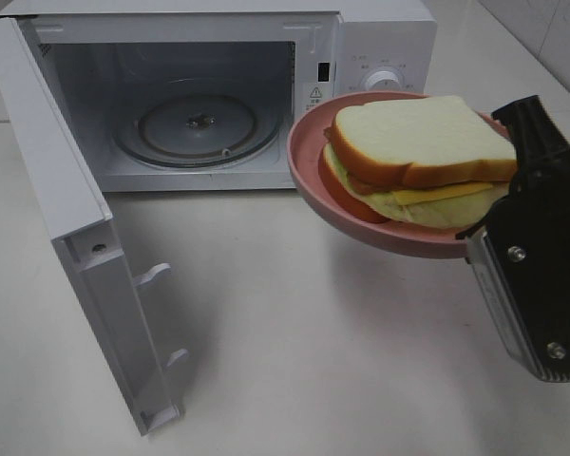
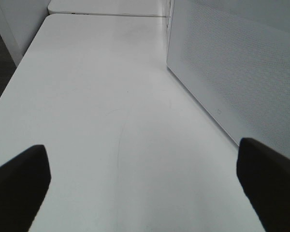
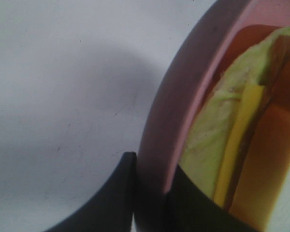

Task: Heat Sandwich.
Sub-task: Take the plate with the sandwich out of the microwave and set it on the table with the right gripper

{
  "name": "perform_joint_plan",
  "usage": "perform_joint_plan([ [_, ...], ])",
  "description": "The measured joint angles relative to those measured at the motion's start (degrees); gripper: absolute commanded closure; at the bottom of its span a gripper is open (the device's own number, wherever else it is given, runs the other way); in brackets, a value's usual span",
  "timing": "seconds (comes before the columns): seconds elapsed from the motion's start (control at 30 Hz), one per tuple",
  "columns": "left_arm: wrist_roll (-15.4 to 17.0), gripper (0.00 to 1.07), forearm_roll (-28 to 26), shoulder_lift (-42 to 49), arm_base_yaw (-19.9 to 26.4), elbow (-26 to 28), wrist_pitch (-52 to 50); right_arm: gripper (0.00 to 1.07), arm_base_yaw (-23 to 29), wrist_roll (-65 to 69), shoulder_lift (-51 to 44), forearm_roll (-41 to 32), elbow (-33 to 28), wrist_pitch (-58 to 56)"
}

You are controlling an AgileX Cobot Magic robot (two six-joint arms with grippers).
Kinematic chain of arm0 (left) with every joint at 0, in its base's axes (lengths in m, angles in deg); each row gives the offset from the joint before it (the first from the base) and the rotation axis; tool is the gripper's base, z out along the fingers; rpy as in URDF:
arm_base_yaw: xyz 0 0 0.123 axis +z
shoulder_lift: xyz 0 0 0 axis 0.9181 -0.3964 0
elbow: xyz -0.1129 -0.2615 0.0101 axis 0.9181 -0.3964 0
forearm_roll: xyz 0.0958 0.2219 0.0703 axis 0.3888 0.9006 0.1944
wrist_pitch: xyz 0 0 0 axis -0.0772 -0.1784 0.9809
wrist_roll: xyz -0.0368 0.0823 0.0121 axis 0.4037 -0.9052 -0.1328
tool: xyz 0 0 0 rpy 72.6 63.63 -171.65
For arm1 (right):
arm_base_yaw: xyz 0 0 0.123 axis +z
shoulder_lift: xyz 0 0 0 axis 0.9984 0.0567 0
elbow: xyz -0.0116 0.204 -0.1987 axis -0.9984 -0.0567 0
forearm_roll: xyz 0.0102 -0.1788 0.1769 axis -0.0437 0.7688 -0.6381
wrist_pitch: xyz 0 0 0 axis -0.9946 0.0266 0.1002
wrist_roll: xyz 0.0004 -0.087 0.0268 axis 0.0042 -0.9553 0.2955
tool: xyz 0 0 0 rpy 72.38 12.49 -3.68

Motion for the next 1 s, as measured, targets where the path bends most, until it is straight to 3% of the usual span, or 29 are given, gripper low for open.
perform_joint_plan([
  [0.33, 0.00, 0.06, 0.00, 0.00, 0.00, 0.00, 0.00, 1.03, 0.00, 5.56, -4.01, 0.97, 0.00, -7.39],
  [0.67, 0.00, 0.06, 0.00, 0.00, 0.00, 0.00, 0.00, 1.03, 0.00, 19.54, -4.01, 10.49, 0.00, -13.29],
  [1.0, 0.00, 0.06, 0.00, 0.00, 0.00, 0.00, 0.00, 1.02, 0.00, 33.35, -4.01, 15.58, 0.00, -18.79],
])
